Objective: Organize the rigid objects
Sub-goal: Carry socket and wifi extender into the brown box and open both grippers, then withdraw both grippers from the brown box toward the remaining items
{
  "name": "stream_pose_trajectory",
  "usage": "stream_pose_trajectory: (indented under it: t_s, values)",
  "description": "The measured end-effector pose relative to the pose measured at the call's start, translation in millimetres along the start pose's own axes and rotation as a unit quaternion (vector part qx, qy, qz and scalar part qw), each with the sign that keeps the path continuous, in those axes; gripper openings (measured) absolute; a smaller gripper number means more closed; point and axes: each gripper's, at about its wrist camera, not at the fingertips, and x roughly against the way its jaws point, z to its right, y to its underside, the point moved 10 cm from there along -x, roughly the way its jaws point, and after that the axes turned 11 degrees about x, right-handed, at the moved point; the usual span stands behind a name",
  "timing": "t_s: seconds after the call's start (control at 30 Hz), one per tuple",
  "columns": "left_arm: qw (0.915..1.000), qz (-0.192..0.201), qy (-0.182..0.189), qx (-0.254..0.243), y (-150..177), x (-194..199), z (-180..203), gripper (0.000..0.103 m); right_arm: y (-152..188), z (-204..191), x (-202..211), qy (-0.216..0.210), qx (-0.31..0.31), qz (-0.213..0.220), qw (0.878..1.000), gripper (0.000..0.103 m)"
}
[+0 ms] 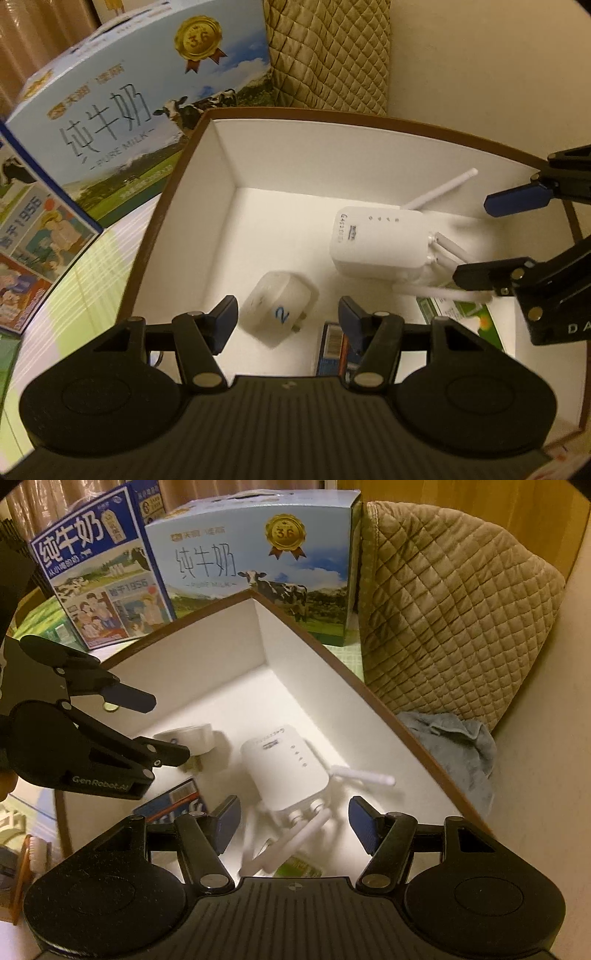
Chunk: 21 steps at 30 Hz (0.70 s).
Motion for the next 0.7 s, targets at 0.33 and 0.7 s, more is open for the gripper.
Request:
stream_pose_trajectory:
  t_s: [0.33,0.7]
  values:
    - [0.9996,0.028,0.003,0.005,20,56,-1,0.056,10,-31,40,-0.008,-0.010,0.022,1.000,0.062]
    - [0.9972,0.069,0.004,0.029,53,124,-6,0.056,23,-65,87,-0.009,-0.013,0.048,0.999,0.062]
